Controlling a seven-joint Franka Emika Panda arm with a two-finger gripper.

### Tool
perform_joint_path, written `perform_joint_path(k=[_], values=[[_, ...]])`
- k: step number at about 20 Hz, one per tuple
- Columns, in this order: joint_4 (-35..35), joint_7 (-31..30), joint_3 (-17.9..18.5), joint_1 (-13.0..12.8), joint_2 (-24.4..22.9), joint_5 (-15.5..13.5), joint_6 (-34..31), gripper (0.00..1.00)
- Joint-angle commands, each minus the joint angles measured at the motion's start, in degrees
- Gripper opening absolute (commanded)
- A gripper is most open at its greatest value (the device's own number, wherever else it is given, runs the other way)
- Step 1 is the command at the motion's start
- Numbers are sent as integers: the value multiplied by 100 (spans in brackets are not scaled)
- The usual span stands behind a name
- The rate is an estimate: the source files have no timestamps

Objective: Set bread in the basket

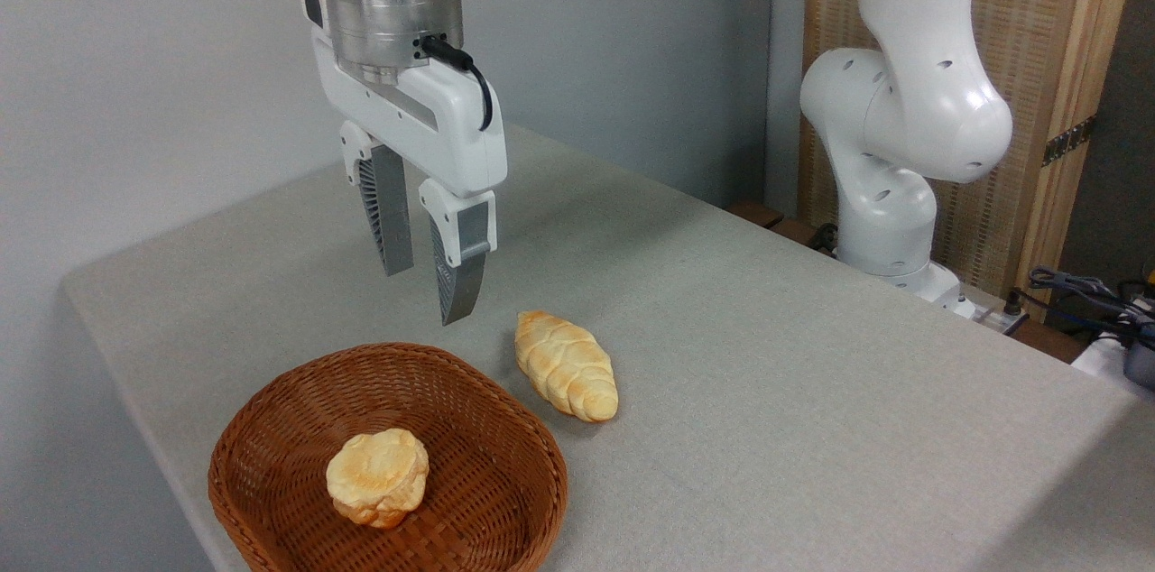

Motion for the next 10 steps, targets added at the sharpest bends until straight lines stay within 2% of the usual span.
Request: perform_joint_path(k=[1,5,10], values=[[-97,-131,43,-45,-171,-82,-120,100],[-703,-823,43,-53,-417,-99,-129,100],[-1135,-1912,43,-62,-418,-204,-120,100]])
